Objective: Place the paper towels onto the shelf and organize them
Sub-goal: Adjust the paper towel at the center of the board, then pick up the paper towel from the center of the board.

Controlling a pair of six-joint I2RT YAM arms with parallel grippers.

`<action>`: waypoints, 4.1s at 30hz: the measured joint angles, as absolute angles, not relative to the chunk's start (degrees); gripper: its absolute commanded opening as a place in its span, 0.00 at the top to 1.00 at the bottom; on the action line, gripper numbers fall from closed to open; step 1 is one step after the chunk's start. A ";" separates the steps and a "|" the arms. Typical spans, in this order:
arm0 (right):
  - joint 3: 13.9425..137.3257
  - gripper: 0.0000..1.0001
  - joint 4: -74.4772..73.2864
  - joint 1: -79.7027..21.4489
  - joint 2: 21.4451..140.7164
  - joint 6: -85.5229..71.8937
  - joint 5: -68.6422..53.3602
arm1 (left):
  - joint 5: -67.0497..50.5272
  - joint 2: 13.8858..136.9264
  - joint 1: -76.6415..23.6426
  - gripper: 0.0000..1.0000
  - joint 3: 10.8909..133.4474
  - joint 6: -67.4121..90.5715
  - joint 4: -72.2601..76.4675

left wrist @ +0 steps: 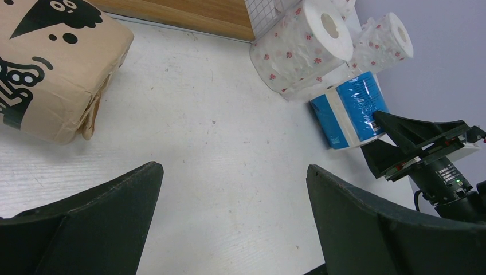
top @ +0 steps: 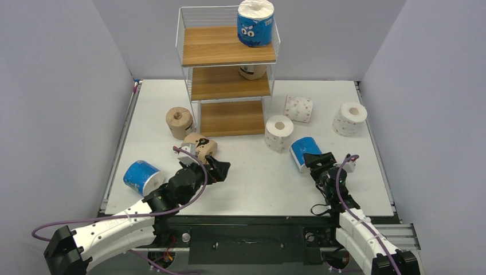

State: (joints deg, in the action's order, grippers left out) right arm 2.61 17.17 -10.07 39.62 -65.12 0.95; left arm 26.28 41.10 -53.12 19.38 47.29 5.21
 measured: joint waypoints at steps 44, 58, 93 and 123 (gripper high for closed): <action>67.94 0.74 -47.72 -65.69 77.32 -27.14 23.73 | 30.41 32.49 -53.12 0.04 21.15 48.42 -8.08; 71.20 0.64 -49.25 -65.78 91.11 -20.23 22.41 | 33.17 29.61 -53.12 0.04 20.95 49.32 -11.97; 43.62 0.29 -23.59 -42.33 62.85 -47.27 0.05 | 33.76 34.74 -53.12 0.04 20.91 49.32 -11.81; 42.15 0.50 -20.47 -42.44 71.40 -47.97 -0.03 | 33.19 36.12 -53.12 0.04 20.91 49.30 -10.66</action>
